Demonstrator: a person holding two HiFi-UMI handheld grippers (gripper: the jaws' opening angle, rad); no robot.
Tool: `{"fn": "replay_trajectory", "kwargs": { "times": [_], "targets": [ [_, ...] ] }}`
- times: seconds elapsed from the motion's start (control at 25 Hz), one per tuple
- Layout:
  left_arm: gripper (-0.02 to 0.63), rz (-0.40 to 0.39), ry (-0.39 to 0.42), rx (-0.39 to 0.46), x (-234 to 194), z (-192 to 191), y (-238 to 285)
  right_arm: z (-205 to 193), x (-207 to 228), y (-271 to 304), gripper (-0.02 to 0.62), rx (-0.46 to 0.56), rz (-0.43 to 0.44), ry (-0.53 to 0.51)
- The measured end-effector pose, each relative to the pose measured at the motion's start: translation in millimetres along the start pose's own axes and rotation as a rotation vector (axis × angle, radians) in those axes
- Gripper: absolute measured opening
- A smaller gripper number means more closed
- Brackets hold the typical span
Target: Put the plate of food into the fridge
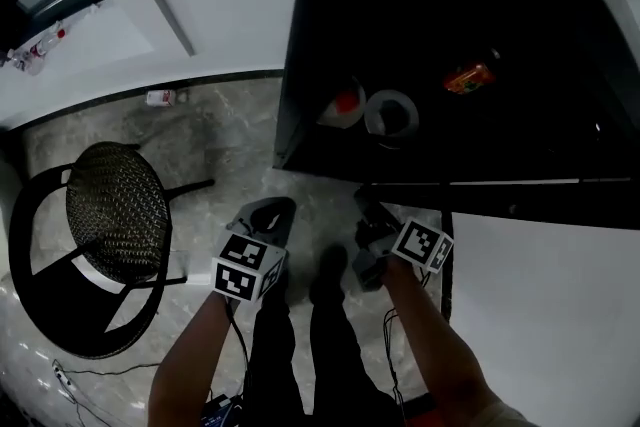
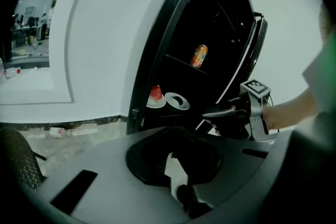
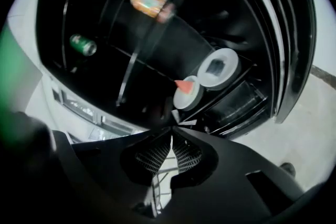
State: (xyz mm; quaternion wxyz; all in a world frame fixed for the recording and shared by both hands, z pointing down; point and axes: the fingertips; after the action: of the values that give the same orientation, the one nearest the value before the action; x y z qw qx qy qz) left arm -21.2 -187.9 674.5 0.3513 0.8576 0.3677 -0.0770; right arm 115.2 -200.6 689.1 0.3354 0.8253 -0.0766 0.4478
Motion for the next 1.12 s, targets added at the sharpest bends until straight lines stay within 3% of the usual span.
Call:
{"fn": "replay_trajectory", "kwargs": {
  "times": [0.2,0.44,0.68,0.88,1.04,1.12],
  "targets": [
    [0.009,0.003,0.014,0.031,3,31,-23,-2,-49,-17,0.026,-0.009,0.089,-0.021],
    [0.010,0.006,-0.006,0.033,9,57,-53,-11,-101,-44,0.028,-0.059,0.138,-0.150],
    [0.009,-0.014,0.028,0.033,35,84,-79,0,-142,-72,0.028,-0.011,0.204,-0.091],
    [0.010,-0.037,0.120,0.043,62,110,-98,-16,-172,-93,0.028,-0.061,0.260,-0.114],
    [0.009,-0.047,0.144,0.052,76,125,-109,-19,-182,-108,0.028,-0.070,0.227,-0.129],
    [0.010,-0.040,0.199,0.053,82,133,-115,-17,-187,-114,0.028,-0.068,0.213,-0.146]
  ]
}}
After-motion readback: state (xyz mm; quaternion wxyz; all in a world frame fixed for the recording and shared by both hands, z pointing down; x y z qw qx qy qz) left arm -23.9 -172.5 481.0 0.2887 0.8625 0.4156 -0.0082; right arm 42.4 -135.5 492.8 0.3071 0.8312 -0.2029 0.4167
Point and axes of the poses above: the fingertips, and each gripper's own axes: y forward along the fingers, x to its right, z out of its top, and after that the axes turned 4 degrees about x, right-handed
